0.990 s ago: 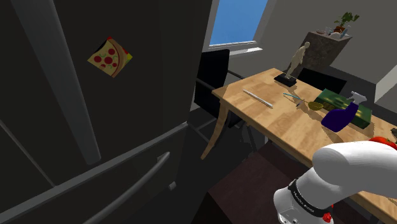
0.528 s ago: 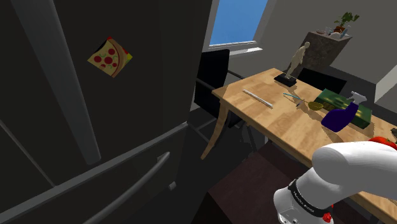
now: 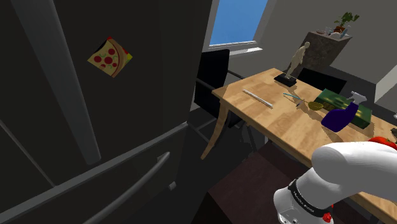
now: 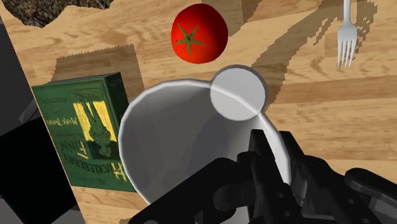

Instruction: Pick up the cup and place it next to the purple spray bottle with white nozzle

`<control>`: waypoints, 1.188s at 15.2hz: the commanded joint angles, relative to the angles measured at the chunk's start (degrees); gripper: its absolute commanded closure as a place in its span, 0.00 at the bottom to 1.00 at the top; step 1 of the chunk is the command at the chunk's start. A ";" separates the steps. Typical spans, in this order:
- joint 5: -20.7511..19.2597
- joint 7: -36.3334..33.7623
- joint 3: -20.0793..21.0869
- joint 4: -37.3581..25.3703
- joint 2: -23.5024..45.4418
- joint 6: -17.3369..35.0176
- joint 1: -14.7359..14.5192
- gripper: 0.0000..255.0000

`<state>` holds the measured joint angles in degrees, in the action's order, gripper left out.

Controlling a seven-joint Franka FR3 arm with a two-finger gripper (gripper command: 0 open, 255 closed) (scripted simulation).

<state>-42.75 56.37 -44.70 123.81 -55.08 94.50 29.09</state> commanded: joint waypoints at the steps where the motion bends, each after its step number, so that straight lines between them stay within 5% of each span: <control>1: -0.74 -0.39 -0.70 1.87 -0.63 1.34 0.35 1.00; 18: -7.14 -3.09 -7.24 13.89 -3.56 11.04 2.69 1.00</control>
<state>-49.46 53.46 -51.50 137.09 -58.57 104.94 31.69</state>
